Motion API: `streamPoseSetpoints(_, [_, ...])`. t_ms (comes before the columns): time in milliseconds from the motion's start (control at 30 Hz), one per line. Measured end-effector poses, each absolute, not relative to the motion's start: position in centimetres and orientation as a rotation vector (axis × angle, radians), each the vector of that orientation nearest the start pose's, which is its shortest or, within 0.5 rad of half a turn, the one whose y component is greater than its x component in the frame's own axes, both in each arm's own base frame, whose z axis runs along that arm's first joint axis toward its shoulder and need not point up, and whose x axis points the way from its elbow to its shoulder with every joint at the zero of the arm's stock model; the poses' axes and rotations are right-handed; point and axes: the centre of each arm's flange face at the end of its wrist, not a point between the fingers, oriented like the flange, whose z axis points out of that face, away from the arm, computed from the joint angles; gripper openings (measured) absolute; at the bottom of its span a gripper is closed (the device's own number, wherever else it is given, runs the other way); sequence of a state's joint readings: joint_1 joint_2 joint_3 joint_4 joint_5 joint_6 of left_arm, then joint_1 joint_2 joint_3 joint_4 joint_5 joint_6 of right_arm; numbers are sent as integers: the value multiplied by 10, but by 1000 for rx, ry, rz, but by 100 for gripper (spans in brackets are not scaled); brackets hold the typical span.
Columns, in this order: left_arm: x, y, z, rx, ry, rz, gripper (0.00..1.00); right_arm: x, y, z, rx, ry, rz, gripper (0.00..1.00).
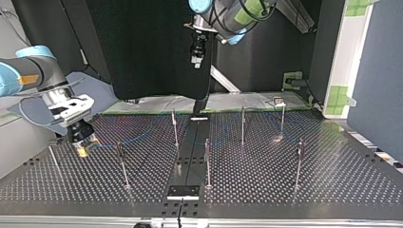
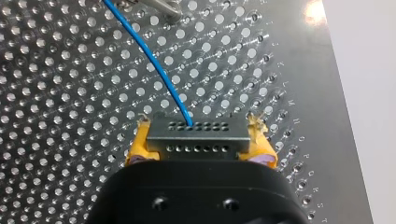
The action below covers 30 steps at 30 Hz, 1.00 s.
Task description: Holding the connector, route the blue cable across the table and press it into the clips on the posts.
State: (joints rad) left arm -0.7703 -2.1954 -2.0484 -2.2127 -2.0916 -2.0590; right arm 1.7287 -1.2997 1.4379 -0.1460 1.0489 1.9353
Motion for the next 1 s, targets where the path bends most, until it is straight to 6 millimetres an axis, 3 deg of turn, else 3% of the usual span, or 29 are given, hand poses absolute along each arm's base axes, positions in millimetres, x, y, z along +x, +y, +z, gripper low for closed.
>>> streamPoseSetpoints(467, [247,-361,-31,-26,1853,-396,100,276,-552,419,-2052,1466,-2447,0])
streamPoseSetpoints(1000, [239,-354,-41,-13,1870,-388,100,277,-551,419,-2054,1463,-2448,0])
